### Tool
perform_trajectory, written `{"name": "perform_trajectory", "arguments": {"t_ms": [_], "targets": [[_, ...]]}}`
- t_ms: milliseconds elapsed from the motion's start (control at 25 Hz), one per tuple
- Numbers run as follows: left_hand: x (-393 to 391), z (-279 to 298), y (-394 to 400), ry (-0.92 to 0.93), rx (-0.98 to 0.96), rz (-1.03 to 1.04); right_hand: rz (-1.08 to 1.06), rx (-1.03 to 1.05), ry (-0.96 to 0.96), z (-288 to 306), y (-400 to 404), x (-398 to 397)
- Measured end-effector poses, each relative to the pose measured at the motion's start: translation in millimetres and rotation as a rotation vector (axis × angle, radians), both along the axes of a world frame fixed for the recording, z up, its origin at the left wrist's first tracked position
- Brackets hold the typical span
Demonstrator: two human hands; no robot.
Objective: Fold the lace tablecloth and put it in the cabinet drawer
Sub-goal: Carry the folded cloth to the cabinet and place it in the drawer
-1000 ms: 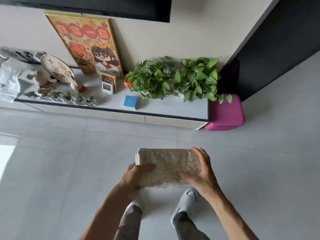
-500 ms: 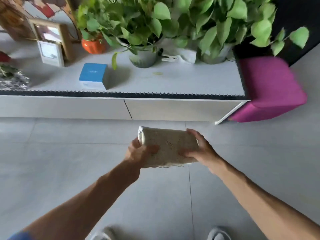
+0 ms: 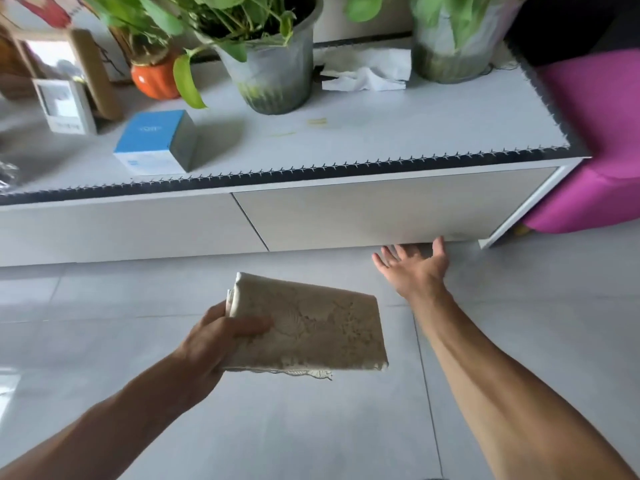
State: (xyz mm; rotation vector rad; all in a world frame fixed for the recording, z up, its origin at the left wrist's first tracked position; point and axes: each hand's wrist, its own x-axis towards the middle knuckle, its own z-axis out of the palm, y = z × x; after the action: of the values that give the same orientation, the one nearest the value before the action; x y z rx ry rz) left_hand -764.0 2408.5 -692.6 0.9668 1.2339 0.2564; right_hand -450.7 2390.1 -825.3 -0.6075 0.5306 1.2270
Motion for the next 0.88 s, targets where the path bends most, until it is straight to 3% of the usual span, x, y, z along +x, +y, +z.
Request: {"name": "perform_trajectory", "arguments": {"t_ms": [160, 400, 520, 600, 760, 800, 880], "targets": [[-18, 14, 5, -0.193, -0.06, -0.133, -0.02, -0.051, -0.076, 10, 5, -4], [-15, 50, 28, -0.442, 0.04, -0.25, 0.151, -0.102, -0.193, 24, -51, -22], [9, 68, 30, -0.535, 0.105, -0.222, 0.362, -0.373, -0.335, 46, -99, -49], [24, 76, 33, -0.56, 0.167, -0.172, 0.356, -0.565, -0.775, 68, -125, -57], [50, 87, 39, -0.616, 0.217, -0.094, 0.03, -0.454, -2.091, 141, -130, -32], [55, 90, 38, -0.626, 0.229, -0.066, 0.06, -0.479, -2.325, 154, -126, -24], [60, 94, 34, -0.652, 0.247, -0.031, 0.36, -0.622, -2.542, 170, -121, -13]]}}
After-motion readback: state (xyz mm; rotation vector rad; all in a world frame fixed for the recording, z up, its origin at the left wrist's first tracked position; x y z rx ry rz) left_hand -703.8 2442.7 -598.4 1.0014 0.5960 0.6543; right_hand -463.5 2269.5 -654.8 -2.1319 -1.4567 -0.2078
